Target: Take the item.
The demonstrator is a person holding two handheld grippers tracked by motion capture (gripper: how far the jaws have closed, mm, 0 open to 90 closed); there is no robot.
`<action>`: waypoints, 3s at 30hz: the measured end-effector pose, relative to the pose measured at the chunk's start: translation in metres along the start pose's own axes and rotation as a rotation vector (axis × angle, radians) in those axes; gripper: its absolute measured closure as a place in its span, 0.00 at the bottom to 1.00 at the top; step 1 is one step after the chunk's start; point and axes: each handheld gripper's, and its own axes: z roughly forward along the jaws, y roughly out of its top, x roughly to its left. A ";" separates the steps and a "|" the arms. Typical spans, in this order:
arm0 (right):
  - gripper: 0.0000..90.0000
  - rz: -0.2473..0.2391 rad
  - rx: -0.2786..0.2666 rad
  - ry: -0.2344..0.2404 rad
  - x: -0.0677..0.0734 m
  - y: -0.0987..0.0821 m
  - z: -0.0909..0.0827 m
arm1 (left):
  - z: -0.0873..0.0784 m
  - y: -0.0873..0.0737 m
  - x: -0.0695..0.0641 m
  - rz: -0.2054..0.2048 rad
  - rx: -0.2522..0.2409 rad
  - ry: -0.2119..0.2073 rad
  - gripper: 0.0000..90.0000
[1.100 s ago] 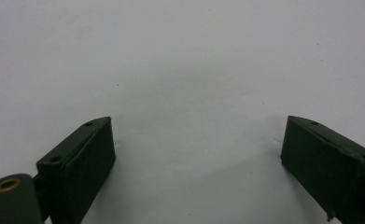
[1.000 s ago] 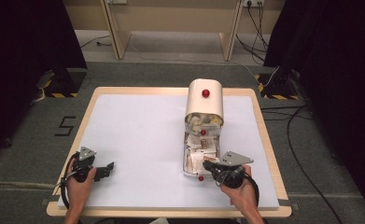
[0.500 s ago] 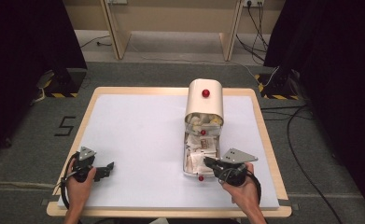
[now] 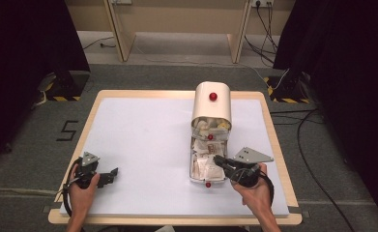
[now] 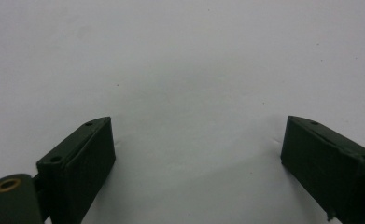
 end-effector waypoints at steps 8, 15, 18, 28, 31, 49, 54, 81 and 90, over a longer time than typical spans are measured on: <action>0.97 0.012 -0.018 -0.021 -0.007 0.006 -0.005 | 0.000 0.000 0.000 0.000 0.000 0.000 0.10; 0.97 0.025 -0.036 -0.055 -0.017 0.009 -0.015 | 0.000 0.000 0.000 0.000 0.000 0.000 0.10; 0.97 0.032 -0.044 -0.071 -0.022 0.010 -0.020 | 0.000 0.000 0.000 0.000 0.000 0.000 0.10; 0.97 0.086 -0.062 -0.149 -0.049 0.003 -0.038 | 0.000 0.000 0.000 0.002 0.002 0.000 0.10; 0.97 0.105 -0.061 -0.168 -0.057 -0.001 -0.042 | 0.000 0.000 0.000 0.002 0.002 0.000 0.10; 0.97 0.171 -0.037 -0.239 -0.086 -0.022 -0.049 | 0.000 0.000 0.000 0.002 0.002 -0.001 0.10; 0.97 0.188 -0.026 -0.265 -0.093 -0.029 -0.049 | 0.000 0.000 0.000 0.002 0.002 -0.001 0.10; 0.97 0.223 0.031 -0.301 -0.108 -0.052 -0.041 | 0.000 0.000 0.000 0.002 0.002 -0.001 0.10; 0.97 0.230 0.046 -0.296 -0.108 -0.055 -0.036 | 0.000 0.000 0.000 0.002 0.002 -0.001 0.10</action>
